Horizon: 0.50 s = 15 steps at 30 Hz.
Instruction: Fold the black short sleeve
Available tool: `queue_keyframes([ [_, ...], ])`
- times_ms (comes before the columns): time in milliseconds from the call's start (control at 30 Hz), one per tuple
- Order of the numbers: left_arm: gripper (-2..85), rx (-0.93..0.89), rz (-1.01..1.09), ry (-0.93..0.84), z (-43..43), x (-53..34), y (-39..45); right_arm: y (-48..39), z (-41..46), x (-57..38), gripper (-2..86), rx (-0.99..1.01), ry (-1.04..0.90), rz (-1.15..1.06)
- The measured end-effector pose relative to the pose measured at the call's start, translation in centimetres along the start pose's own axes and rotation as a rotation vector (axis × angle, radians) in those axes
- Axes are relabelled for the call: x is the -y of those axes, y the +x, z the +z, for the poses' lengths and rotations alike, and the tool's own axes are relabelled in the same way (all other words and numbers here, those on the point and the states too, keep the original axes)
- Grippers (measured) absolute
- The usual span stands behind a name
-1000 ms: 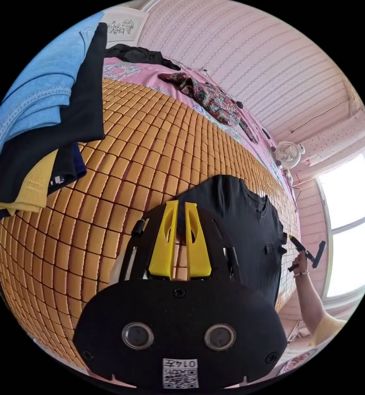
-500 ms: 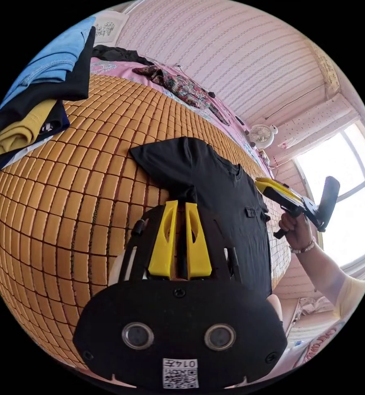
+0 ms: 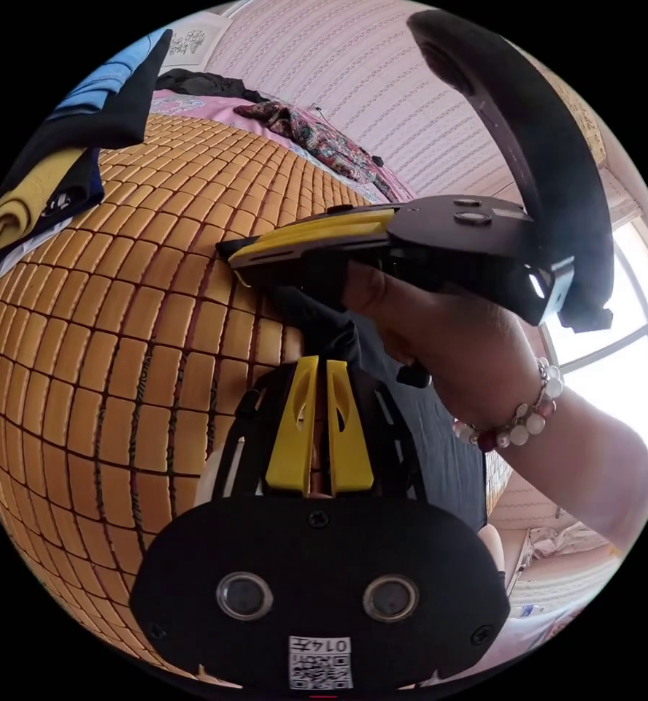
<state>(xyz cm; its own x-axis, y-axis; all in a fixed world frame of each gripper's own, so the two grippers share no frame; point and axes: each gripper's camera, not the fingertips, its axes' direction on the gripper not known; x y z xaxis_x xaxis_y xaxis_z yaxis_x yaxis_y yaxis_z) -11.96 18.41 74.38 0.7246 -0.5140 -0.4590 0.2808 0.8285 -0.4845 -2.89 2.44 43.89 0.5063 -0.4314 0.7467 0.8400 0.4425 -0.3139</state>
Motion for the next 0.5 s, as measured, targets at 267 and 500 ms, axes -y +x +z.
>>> queue_keyframes([
  [267,-0.4,-0.048,-0.003,0.059,0.4,-0.4,-0.8,11.9,-5.5,-5.3,0.0,0.350,0.279,0.317],
  [500,6.7,-0.199,0.183,0.080,-0.1,-1.3,4.1,20.4,-8.5,-19.1,4.7,0.223,0.379,0.569],
])
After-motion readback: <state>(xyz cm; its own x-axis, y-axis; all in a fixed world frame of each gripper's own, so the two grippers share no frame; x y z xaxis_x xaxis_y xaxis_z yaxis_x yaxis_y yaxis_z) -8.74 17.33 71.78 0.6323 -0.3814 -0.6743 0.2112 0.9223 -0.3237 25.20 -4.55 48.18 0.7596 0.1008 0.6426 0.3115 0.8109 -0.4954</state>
